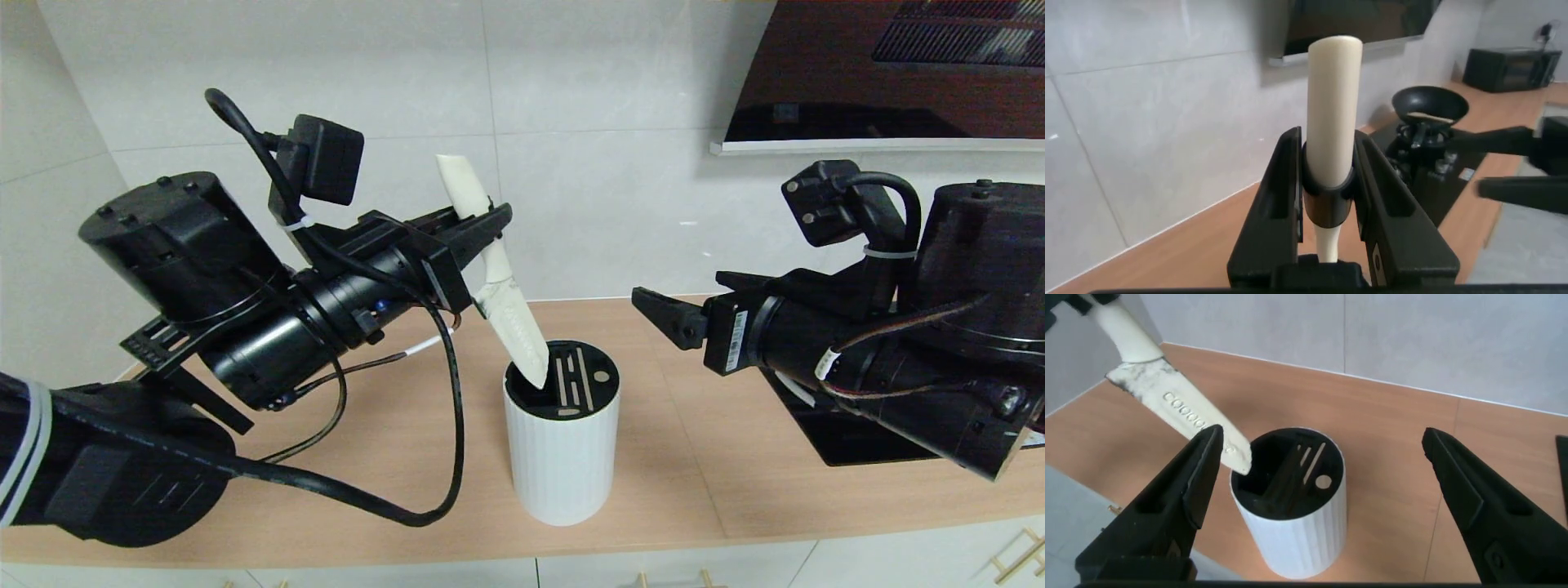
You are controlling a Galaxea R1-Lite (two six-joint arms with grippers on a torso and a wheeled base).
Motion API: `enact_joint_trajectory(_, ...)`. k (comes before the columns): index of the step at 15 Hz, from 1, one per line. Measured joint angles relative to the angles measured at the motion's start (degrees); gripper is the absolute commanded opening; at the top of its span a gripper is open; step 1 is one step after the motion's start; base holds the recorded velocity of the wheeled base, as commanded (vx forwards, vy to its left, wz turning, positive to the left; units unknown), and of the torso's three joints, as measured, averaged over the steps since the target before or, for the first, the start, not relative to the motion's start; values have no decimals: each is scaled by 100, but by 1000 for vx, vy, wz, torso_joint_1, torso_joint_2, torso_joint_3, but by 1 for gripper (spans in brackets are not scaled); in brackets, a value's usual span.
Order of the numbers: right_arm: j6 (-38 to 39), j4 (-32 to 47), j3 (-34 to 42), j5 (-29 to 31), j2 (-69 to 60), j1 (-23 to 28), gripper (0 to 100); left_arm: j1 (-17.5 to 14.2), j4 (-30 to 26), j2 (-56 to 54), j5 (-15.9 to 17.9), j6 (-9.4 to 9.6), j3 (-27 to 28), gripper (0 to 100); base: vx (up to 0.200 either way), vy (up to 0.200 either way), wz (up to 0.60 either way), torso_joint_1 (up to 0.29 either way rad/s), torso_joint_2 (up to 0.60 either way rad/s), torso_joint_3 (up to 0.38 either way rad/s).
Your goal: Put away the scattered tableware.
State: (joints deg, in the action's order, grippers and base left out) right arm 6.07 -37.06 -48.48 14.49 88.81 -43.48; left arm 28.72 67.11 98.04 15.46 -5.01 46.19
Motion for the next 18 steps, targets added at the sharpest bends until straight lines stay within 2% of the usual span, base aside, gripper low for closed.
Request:
enact_joint_trajectory(7,-2,0,17,0,22,-4,100,88,2,207,-7,67,-72,0,0,0,0,0,0,0)
enact_joint_trajectory(10,-11,0,22,0,49,-1,100,88,13,343,-20,236,-102,0,0,0,0,0,0,0)
enact_joint_trajectory(18,-27,0,41,1,72,-4,100,107,79,734,-24,395,-212,0,0,0,0,0,0,0)
